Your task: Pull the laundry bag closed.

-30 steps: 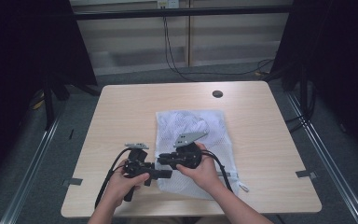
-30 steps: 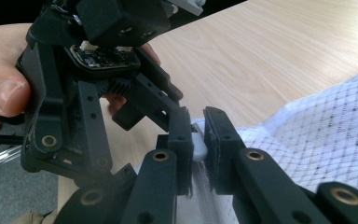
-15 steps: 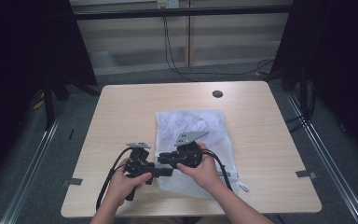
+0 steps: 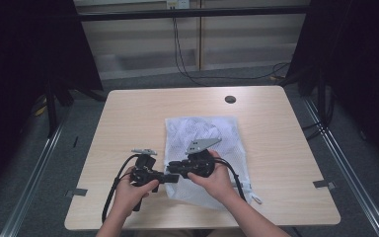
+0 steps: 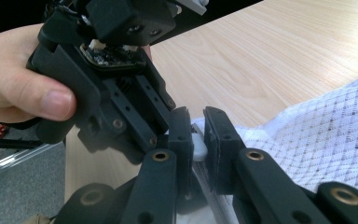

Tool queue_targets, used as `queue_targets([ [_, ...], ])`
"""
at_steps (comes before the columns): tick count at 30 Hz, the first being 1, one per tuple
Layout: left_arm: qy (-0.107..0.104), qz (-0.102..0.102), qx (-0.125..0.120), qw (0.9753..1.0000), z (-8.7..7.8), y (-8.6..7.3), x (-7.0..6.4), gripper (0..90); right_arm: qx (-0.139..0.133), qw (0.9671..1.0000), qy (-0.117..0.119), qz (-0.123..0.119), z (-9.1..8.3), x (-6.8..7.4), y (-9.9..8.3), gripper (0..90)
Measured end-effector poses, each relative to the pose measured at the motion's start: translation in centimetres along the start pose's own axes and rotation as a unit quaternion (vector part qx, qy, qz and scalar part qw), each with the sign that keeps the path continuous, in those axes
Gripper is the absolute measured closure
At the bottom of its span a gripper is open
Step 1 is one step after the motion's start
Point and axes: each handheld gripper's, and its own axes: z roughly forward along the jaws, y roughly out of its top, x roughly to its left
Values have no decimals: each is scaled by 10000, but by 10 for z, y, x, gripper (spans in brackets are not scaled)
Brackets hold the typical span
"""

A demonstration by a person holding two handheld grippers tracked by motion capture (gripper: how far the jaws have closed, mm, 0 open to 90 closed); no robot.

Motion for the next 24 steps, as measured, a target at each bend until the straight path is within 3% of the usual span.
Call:
queue_targets([
  [13, -62, -271, -41, 9996, -7, 0, 1, 896, -6, 10000, 68, -25, -4, 0, -1, 819],
  [24, -107, -333, -73, 9994, -12, 0, 2, 898, -23, 10000, 64, 60, -10, -5, -7, 820],
])
